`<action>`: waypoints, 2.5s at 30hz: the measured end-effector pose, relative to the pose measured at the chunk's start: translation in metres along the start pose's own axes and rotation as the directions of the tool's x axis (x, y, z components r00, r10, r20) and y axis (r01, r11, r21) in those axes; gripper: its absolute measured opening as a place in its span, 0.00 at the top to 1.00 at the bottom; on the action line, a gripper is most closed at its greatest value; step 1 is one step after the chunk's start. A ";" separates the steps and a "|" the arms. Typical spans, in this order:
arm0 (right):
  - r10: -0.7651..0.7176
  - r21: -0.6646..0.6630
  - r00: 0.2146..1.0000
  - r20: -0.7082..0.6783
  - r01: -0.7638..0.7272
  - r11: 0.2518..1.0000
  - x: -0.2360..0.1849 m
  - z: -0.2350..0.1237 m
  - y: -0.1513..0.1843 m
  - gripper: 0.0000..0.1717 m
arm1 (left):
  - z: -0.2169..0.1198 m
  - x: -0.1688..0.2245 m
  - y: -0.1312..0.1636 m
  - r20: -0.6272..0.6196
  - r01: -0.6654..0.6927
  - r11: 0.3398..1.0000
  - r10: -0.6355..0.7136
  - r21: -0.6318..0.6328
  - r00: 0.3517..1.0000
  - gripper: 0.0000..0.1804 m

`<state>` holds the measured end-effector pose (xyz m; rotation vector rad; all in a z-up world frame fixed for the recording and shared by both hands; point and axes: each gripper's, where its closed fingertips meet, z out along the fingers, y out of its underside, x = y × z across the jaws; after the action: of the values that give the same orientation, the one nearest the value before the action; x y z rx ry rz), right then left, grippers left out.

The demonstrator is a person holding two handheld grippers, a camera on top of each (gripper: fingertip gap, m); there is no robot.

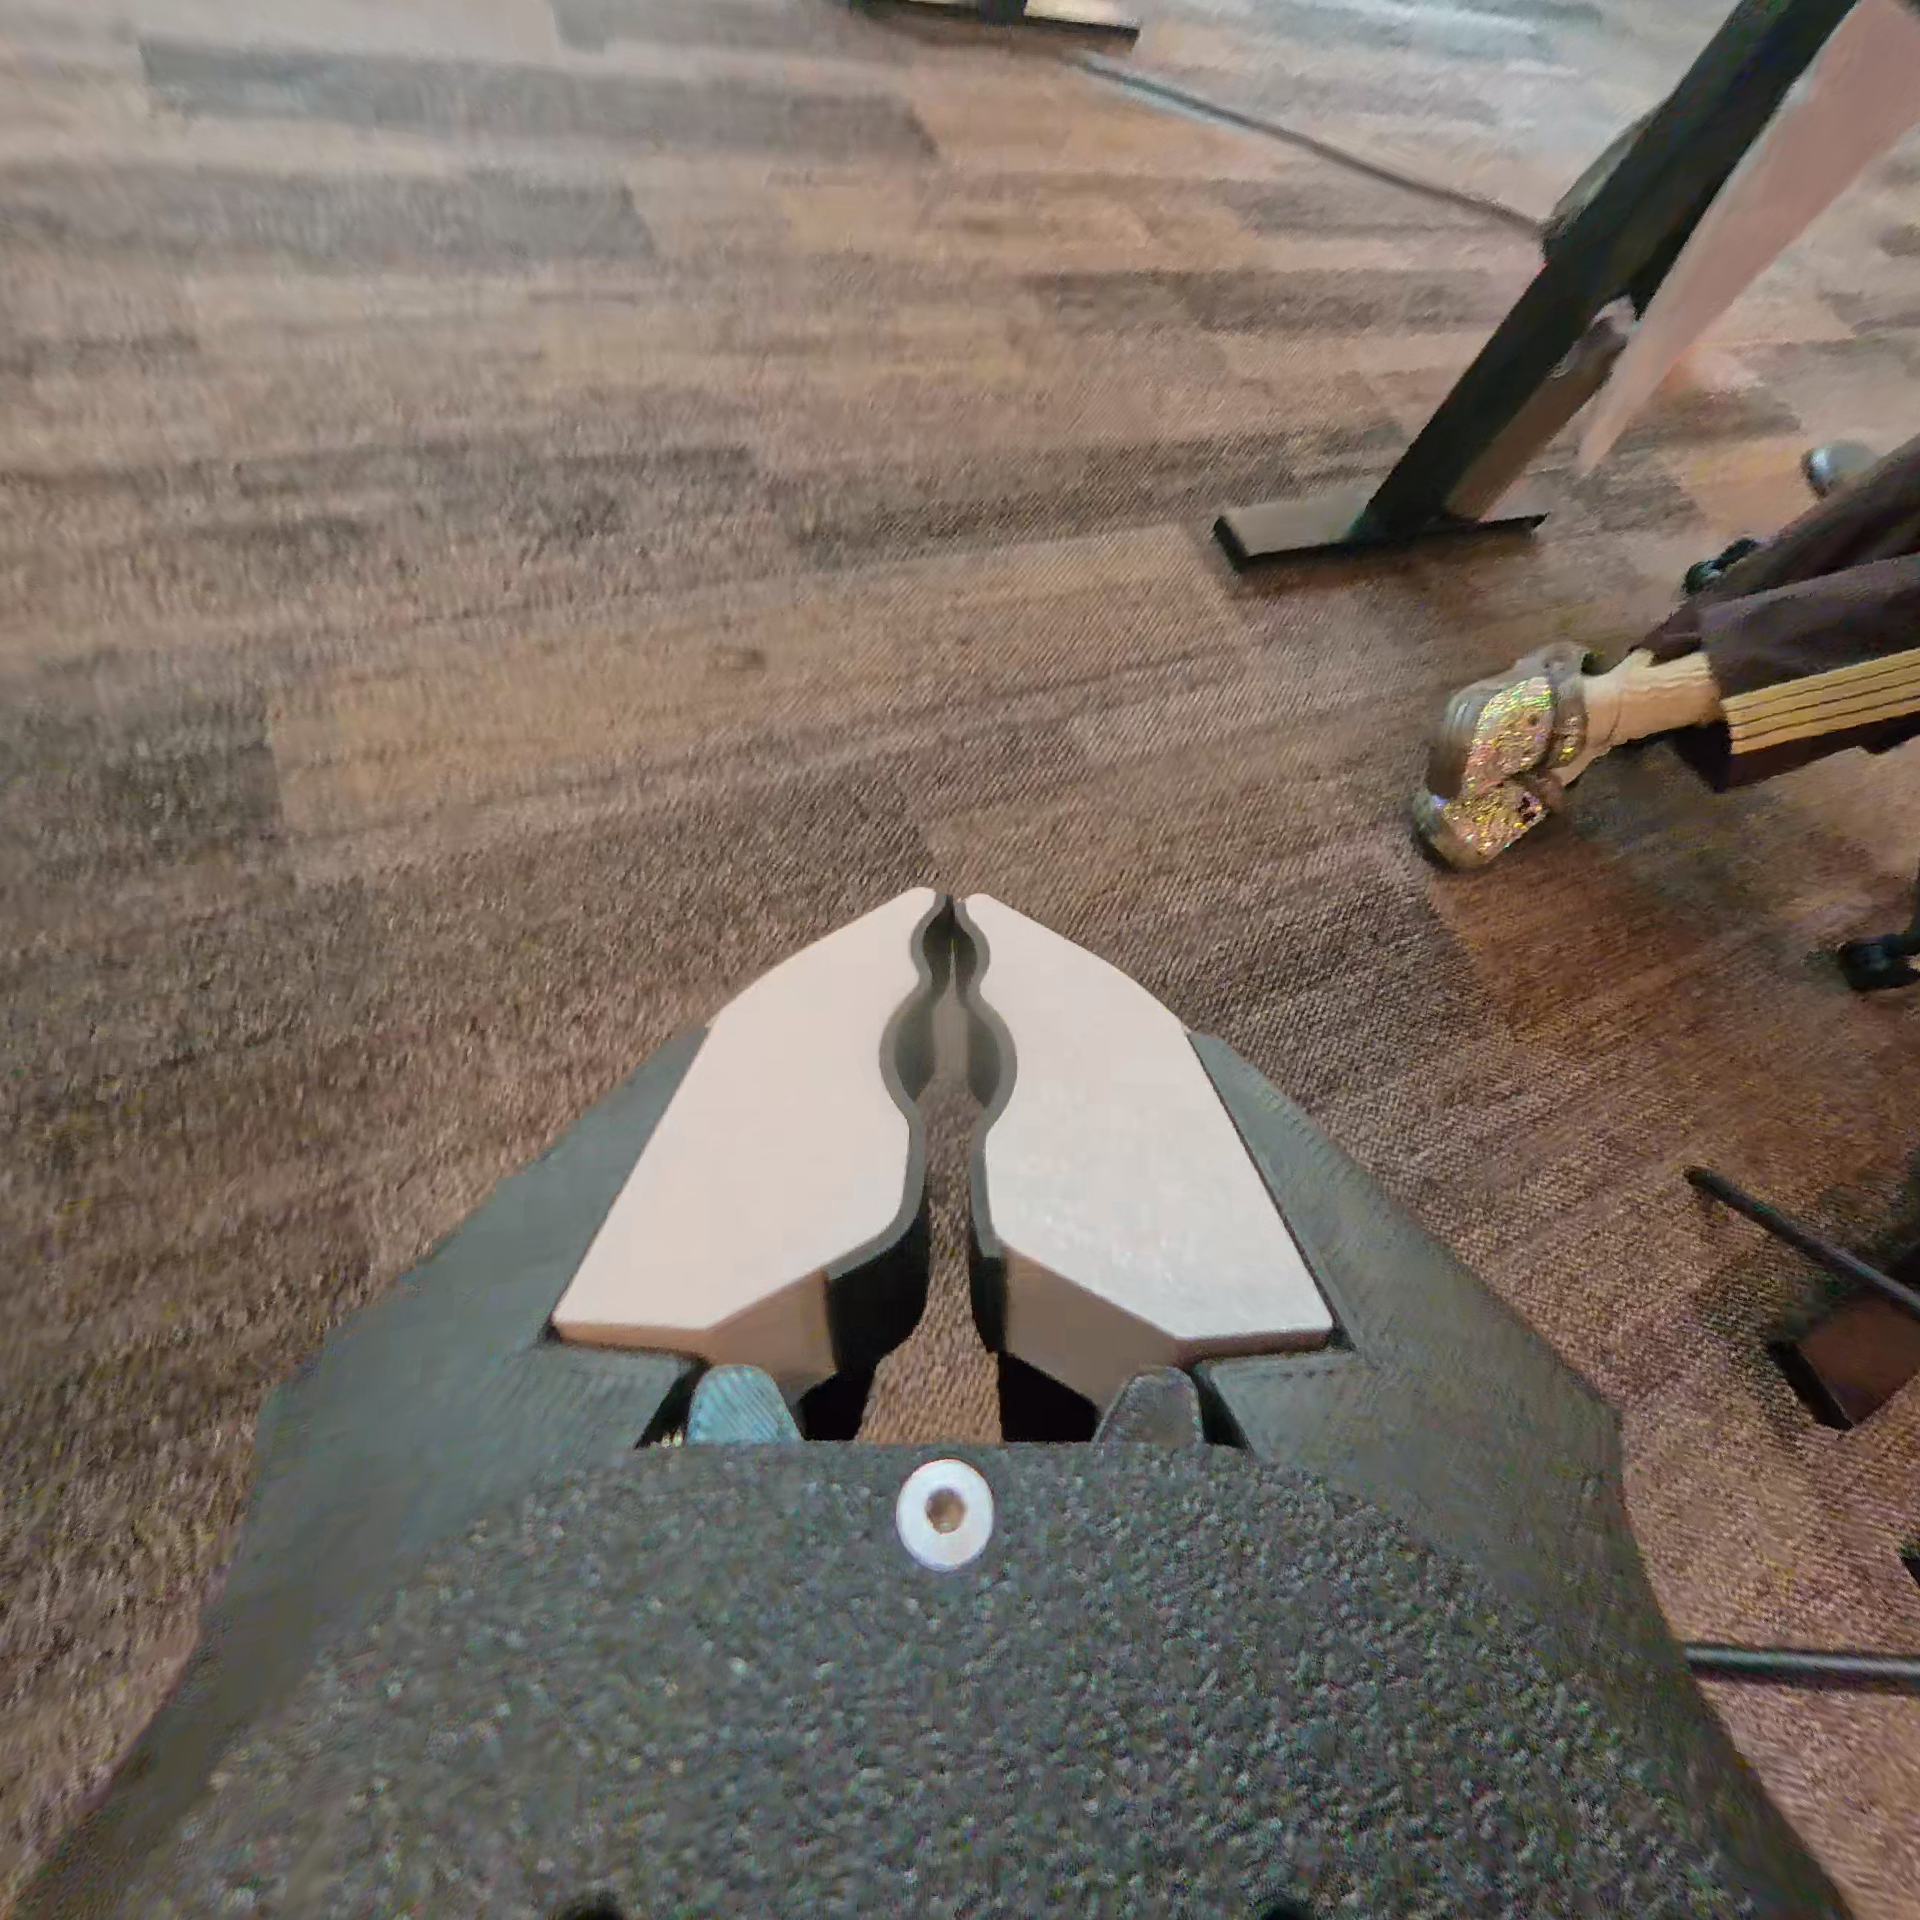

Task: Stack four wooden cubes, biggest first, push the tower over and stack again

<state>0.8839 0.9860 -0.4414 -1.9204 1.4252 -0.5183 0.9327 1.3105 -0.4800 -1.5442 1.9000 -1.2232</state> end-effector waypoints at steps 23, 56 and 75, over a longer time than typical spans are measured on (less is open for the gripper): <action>0.459 0.218 0.689 -0.561 -0.413 0.884 0.039 -0.268 0.226 1.00 | 0.013 0.423 0.007 -0.783 -0.444 0.856 0.460 0.265 0.419 1.00; 0.215 0.752 -0.856 -0.471 -0.261 0.605 -0.421 -0.522 0.536 1.00 | -0.392 0.705 0.401 -0.381 -0.253 0.840 -0.060 0.480 -0.923 1.00; 0.278 0.884 -0.952 -0.130 0.015 0.468 -0.487 -0.749 0.561 0.96 | -0.739 0.790 0.590 -0.091 -0.175 0.486 -0.191 0.856 -0.977 0.94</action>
<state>-0.1494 1.1380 -0.2912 1.4426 2.7111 -1.9854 -0.2105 0.8570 -0.3997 -1.7406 -1.2180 0.7517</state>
